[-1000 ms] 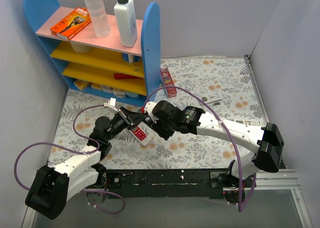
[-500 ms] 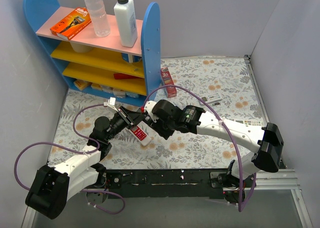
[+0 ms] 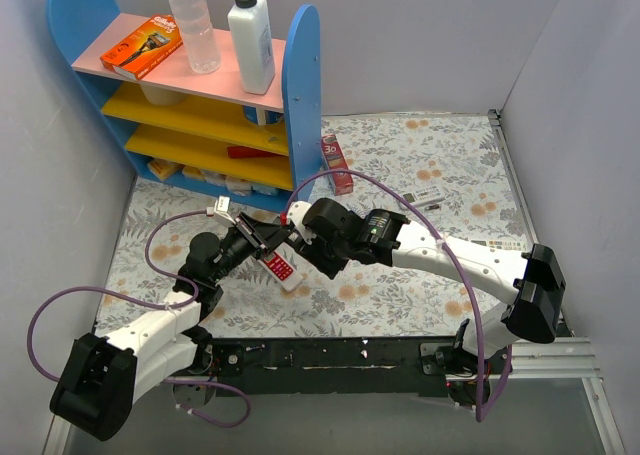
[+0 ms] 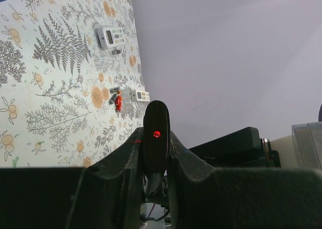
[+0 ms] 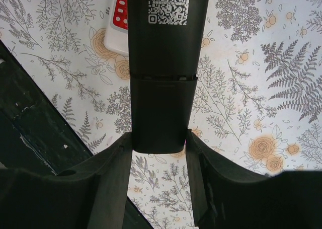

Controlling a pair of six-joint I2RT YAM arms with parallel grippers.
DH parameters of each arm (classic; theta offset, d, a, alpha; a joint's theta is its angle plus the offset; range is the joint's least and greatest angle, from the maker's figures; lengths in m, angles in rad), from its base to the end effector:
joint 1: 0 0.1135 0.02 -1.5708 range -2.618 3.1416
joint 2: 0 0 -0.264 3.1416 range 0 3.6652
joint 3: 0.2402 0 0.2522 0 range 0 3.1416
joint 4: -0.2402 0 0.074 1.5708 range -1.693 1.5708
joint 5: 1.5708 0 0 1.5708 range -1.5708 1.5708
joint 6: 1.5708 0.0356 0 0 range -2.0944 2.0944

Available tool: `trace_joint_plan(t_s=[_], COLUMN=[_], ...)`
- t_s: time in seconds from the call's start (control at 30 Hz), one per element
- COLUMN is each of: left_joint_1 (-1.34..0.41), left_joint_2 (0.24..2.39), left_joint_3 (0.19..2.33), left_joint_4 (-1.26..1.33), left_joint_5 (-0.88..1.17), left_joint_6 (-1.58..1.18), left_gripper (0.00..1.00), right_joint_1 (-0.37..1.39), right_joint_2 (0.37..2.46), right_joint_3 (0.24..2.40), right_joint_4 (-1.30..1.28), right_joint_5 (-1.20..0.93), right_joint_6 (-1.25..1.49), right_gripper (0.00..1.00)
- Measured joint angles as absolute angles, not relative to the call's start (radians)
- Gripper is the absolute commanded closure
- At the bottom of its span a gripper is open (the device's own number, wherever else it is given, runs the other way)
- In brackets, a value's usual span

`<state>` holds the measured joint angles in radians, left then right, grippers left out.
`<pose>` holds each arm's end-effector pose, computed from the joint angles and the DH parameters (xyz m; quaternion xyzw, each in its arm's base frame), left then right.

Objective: Load the batteries into the remote control
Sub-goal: Load the battery cover into the remote control.

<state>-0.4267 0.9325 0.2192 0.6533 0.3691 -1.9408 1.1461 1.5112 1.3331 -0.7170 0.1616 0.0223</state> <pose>0.1715 -0.0921 0.2042 -0.4000 0.6066 -0.6745 0.1307 0.1388 0.2931 0.3075 -0.4784 0.8101 0.1187 0.3176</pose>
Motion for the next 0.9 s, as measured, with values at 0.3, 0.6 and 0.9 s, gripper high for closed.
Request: trace_joint_plan(t_s=[0.3,0.6,0.9], left_joint_1=[-0.430,-0.430,-0.430], left_joint_2=[0.921,0.920,0.920], left_joint_3=[0.219,0.217,0.191], left_joint_4=[0.664,0.669,0.682], left_joint_5=[0.381,0.385,0.392], left_joint_6=[-1.982,-1.996,-1.998], left_gripper=[1.00,1.00,1.00], right_joint_1=[1.146,1.146,1.146], right_joint_2=[1.513,1.513,1.502], right_joint_3=[1.334,1.338,1.390], right_joint_4=[-0.715,-0.716,-0.715], right_joint_5=[0.162,0.163,0.155], right_joint_6=[0.022,0.022,-0.005], right_gripper=[0.37,0.26,0.07])
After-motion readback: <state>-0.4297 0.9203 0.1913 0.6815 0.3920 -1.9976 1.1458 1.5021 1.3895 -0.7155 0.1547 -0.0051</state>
